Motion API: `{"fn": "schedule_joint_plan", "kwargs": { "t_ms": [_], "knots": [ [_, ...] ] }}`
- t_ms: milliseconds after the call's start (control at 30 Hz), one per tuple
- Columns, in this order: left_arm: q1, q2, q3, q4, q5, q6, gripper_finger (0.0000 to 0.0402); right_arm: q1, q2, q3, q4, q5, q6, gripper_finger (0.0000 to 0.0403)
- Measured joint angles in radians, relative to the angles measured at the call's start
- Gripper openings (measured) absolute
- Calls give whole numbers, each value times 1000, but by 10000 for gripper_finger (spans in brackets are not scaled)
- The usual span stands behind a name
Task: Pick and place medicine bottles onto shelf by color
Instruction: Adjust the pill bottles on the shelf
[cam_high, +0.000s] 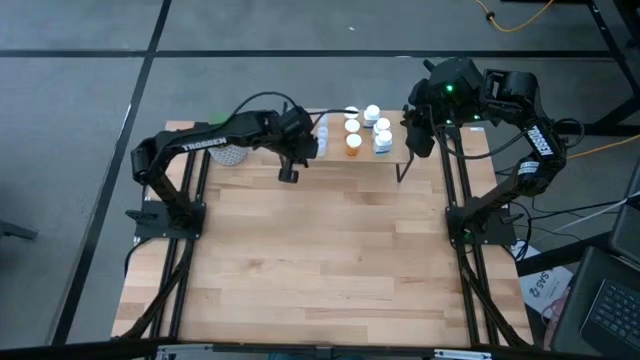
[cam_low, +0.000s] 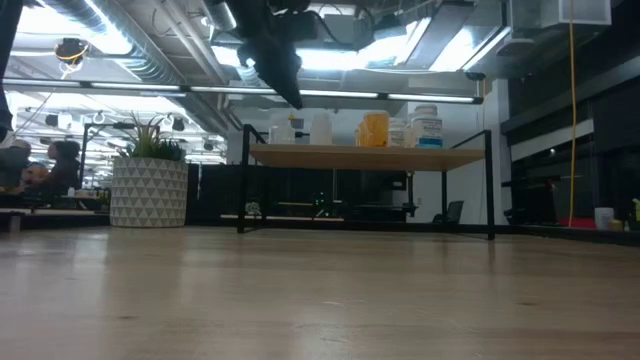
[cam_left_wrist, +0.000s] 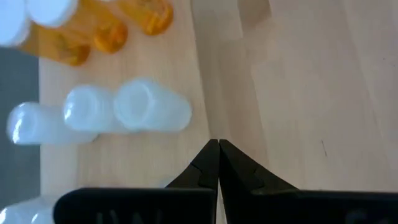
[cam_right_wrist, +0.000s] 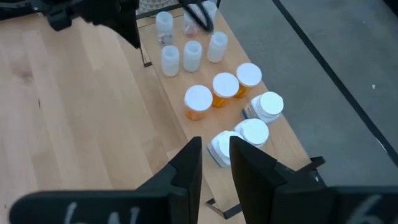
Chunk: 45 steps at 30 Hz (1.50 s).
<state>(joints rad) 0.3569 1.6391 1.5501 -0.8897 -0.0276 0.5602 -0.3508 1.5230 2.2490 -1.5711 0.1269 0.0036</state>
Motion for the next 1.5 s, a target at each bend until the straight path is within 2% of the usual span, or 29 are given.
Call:
{"fn": "schedule_joint_plan", "kwargs": {
  "t_ms": [300, 467, 767, 1500],
  "knots": [
    [0, 12, 0, 85, 1, 34, 0, 0, 0, 0, 0, 0, -4, 84],
    [7, 19, 0, 97, 47, 44, 0, 0, 0, 0, 0, 0, -5, 84],
    [11, 85, 0, 105, 25, 67, 0, 0, 0, 0, 0, 0, -4, 84],
    [40, 84, 0, 155, 8, 102, 0, 0, 0, 0, 0, 0, 15, 84]
  ]
}}
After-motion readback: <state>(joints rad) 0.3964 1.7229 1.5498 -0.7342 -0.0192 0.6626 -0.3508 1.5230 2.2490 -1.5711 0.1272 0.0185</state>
